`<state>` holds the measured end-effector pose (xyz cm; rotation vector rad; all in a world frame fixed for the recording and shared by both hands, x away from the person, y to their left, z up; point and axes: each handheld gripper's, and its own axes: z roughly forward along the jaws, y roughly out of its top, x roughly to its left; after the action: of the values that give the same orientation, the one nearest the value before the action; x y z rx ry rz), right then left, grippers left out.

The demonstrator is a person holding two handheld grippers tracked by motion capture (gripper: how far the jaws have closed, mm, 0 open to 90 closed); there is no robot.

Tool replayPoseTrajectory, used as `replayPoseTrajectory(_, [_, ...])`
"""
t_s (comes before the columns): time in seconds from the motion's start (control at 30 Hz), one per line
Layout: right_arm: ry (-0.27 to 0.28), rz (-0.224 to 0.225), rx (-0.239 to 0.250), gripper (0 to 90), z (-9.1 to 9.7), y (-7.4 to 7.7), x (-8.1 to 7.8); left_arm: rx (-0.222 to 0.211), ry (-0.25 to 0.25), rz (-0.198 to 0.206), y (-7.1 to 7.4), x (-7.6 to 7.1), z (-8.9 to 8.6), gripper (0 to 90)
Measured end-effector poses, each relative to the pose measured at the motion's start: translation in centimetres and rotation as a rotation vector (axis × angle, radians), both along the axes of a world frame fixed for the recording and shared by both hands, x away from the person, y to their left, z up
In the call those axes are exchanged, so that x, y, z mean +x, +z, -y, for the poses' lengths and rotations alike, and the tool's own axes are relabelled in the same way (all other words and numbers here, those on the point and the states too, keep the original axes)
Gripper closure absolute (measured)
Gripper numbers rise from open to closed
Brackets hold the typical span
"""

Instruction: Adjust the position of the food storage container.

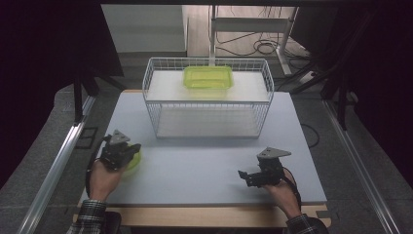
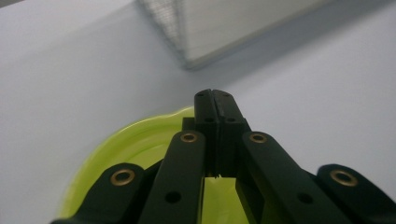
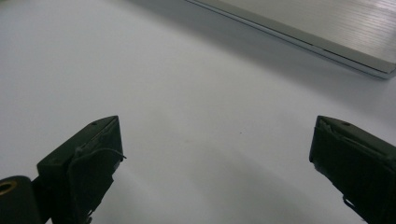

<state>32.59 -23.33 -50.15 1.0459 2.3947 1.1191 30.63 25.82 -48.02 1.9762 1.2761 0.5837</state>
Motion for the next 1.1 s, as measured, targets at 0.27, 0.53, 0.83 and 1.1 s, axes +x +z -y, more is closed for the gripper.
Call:
replayPoseTrajectory(0.27, [0.006, -0.006, -0.01, 3.3, 0.1, -0.2, 0.1, -0.021, 0.138, 0.023, -0.7, -0.7, -4.4, 90.0])
replayPoseTrajectory(0.53, [0.011, -0.003, -0.023, 3.4, 0.1, -0.2, 0.1, 0.021, 0.229, 0.021, -1.7, -1.8, -6.1, 90.0])
replayPoseTrajectory(0.83, [0.011, -0.008, -0.031, 3.4, 0.0, -0.4, 0.1, 0.041, 0.24, -0.016, -2.9, -2.5, -6.1, 90.0])
replayPoseTrajectory(1.1, [0.002, -0.01, -0.035, 3.4, 0.0, -0.4, 0.1, 0.032, 0.217, -0.036, -3.1, -2.2, -4.8, 90.0])
